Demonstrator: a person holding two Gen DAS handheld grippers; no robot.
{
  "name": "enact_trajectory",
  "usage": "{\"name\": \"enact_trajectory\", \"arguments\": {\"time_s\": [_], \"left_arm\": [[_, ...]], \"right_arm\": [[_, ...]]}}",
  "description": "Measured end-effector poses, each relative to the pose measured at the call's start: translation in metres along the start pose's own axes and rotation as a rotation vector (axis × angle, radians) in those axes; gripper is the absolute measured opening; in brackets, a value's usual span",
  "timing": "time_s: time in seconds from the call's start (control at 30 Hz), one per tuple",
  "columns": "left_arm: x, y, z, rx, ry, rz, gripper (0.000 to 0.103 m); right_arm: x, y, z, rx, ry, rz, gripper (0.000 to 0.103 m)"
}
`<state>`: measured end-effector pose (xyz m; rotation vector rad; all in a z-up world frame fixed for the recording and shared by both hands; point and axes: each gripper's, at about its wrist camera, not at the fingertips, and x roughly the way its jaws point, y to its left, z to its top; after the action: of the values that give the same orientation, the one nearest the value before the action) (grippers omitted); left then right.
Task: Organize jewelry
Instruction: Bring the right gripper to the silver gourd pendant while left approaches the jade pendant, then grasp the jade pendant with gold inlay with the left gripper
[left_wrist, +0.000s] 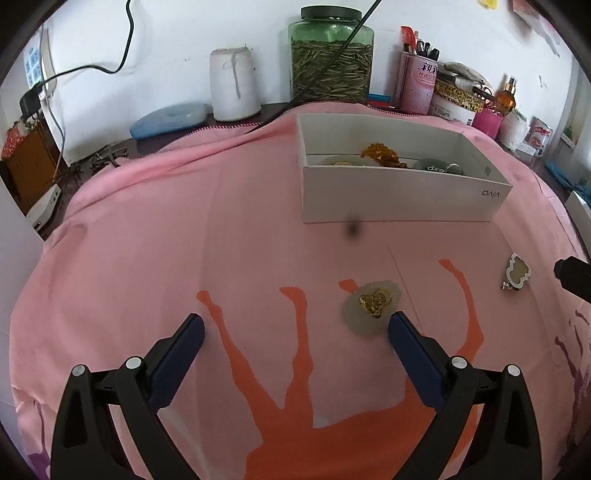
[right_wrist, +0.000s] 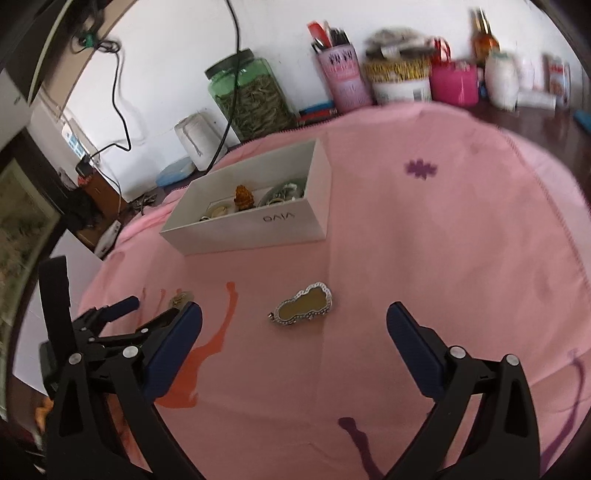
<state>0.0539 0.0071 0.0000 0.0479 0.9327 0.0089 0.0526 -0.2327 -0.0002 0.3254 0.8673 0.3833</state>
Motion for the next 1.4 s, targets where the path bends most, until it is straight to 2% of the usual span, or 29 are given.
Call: {"name": "enact_trajectory", "arguments": {"time_s": [0.07, 0.17, 0.37, 0.5, 0.57, 0.73, 0.9, 0.93, 1.0, 1.03, 1.07, 1.13, 1.23, 1.3, 1.33, 1.4], "left_arm": [[0.000, -0.002, -0.001, 0.007, -0.006, 0.011, 0.099], [0.000, -0.003, -0.001, 0.006, -0.006, 0.013, 0.099], [0.000, -0.002, -0.001, -0.003, -0.004, 0.009, 0.099], [0.000, -0.002, -0.001, -0.003, -0.003, 0.008, 0.099], [0.000, -0.002, -0.001, -0.005, -0.002, 0.005, 0.099], [0.001, 0.000, 0.000, -0.016, 0.003, -0.004, 0.099], [0.000, 0.000, 0.000, -0.017, 0.004, -0.005, 0.099], [0.000, 0.000, 0.000, -0.017, 0.004, -0.006, 0.099], [0.000, 0.000, -0.001, -0.019, 0.005, -0.009, 0.099], [0.000, 0.000, -0.001, -0.018, 0.005, -0.009, 0.099], [0.000, 0.000, -0.001, -0.018, 0.005, -0.009, 0.099], [0.000, 0.000, -0.001, -0.016, 0.005, -0.009, 0.099], [-0.002, 0.000, -0.002, -0.007, 0.004, -0.006, 0.099], [-0.003, -0.003, -0.003, 0.016, -0.002, 0.000, 0.098], [-0.004, -0.005, -0.003, 0.030, -0.006, -0.001, 0.098], [-0.007, -0.009, -0.002, 0.059, -0.021, -0.011, 0.098]], "right_arm": [[0.004, -0.002, 0.000, 0.012, 0.020, 0.012, 0.082], [0.012, -0.001, -0.002, 0.019, 0.051, 0.031, 0.078], [0.018, 0.009, -0.004, -0.018, 0.054, 0.027, 0.071], [0.036, 0.020, 0.011, -0.052, 0.057, 0.003, 0.068], [0.046, 0.026, 0.018, -0.088, 0.062, -0.005, 0.060], [0.037, 0.024, 0.020, -0.114, 0.034, -0.020, 0.059], [0.030, 0.033, 0.001, -0.208, 0.030, -0.102, 0.058], [0.031, 0.038, -0.002, -0.244, 0.031, -0.125, 0.055], [0.037, 0.044, -0.008, -0.296, 0.049, -0.171, 0.036], [0.037, 0.046, -0.010, -0.321, 0.036, -0.214, 0.023], [0.037, 0.046, -0.011, -0.342, 0.033, -0.260, 0.021], [0.031, 0.040, -0.011, -0.329, 0.024, -0.276, 0.021], [0.025, 0.030, -0.009, -0.301, 0.025, -0.231, 0.022], [0.024, 0.032, -0.010, -0.312, 0.018, -0.221, 0.026], [0.024, 0.035, -0.011, -0.324, 0.016, -0.223, 0.031], [0.021, 0.040, -0.012, -0.340, 0.002, -0.232, 0.032]]}}
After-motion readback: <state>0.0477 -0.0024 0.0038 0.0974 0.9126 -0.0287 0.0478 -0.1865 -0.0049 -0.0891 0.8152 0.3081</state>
